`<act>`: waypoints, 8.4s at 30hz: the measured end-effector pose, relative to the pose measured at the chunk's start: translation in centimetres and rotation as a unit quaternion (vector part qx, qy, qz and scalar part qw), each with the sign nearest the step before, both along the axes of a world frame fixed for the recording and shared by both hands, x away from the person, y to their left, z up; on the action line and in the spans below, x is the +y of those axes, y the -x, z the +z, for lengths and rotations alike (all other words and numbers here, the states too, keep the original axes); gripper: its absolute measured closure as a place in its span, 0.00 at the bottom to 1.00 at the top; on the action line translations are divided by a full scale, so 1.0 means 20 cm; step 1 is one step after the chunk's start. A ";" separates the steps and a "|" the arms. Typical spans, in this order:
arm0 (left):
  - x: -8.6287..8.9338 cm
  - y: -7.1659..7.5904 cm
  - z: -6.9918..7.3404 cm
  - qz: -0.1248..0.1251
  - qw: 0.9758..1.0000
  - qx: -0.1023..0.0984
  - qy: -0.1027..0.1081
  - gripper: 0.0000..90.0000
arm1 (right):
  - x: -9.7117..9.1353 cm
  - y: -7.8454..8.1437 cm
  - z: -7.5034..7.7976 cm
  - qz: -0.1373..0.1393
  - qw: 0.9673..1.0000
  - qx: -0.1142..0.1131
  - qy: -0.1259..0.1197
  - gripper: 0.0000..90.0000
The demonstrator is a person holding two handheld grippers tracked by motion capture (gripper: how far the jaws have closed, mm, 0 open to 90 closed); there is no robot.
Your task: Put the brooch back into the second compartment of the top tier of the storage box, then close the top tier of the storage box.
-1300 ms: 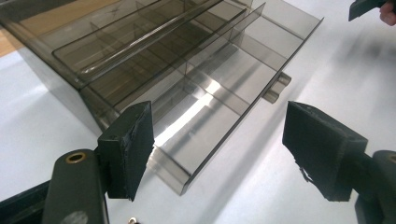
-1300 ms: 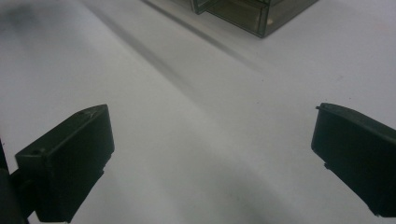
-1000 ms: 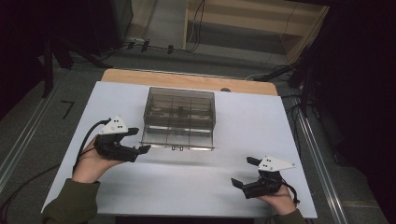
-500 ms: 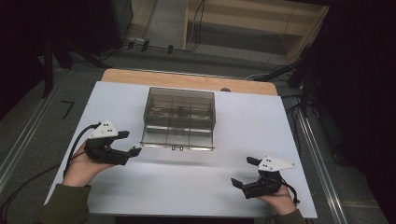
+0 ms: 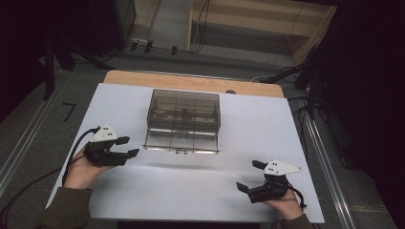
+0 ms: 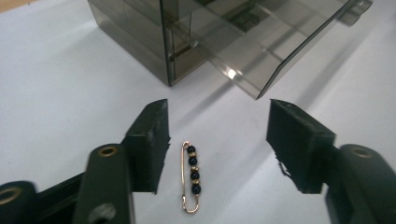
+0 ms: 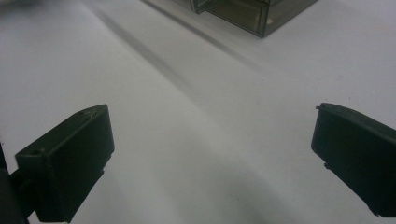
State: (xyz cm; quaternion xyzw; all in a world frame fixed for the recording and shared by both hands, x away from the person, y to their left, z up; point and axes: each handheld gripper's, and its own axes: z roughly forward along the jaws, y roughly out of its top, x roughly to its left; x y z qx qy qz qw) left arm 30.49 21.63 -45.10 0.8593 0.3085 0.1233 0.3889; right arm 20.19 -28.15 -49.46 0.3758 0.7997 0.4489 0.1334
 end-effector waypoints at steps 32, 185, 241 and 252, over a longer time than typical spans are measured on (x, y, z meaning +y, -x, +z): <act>-0.02 -0.04 -0.16 0.010 0.997 0.043 -0.057 0.86 | 0.00 0.00 0.00 -0.001 1.000 0.000 0.000 0.00; -0.67 -0.15 0.15 -0.098 0.995 0.020 0.001 0.93 | 0.00 0.01 -0.02 -0.001 1.000 0.003 0.005 0.00; -0.48 0.05 0.17 -0.100 0.994 0.017 0.038 1.00 | -0.01 0.01 -0.02 -0.001 1.000 0.007 0.006 0.00; -0.51 0.09 0.08 -0.113 0.993 0.028 0.015 1.00 | -0.01 0.01 -0.02 -0.002 1.000 0.004 0.006 0.00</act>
